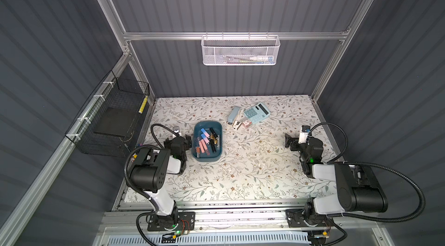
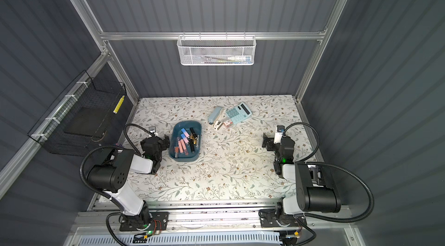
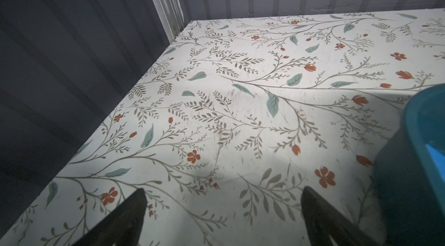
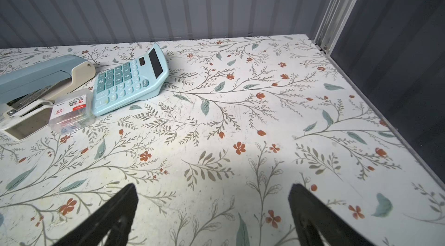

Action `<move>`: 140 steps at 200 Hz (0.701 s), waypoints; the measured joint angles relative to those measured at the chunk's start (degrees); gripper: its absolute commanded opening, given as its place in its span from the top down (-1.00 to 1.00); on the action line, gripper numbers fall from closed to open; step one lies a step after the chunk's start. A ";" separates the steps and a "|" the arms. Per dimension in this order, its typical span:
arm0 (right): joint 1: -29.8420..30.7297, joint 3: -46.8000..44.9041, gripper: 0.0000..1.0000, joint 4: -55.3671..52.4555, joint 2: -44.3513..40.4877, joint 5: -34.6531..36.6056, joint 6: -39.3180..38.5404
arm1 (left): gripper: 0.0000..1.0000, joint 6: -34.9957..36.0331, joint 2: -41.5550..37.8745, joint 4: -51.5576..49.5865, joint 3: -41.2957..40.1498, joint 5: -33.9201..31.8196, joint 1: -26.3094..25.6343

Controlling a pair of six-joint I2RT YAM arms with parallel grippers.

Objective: Put the lipstick into the storage box
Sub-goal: Reset both arms

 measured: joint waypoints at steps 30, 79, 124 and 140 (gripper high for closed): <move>-0.70 1.09 -0.98 -0.76 0.00 0.59 1.40 | -1.00 0.00 0.00 -0.46 0.00 0.20 0.02; -0.87 1.16 -0.98 -1.27 0.00 0.92 2.34 | -0.99 0.00 0.02 -0.63 0.00 0.20 0.02; -0.92 1.14 -0.98 -1.27 0.00 1.68 2.56 | -0.99 0.00 0.00 -0.79 0.00 0.20 0.02; -0.92 1.14 -0.98 -1.27 0.00 1.70 2.56 | -1.00 0.00 0.00 -0.79 0.00 0.20 0.02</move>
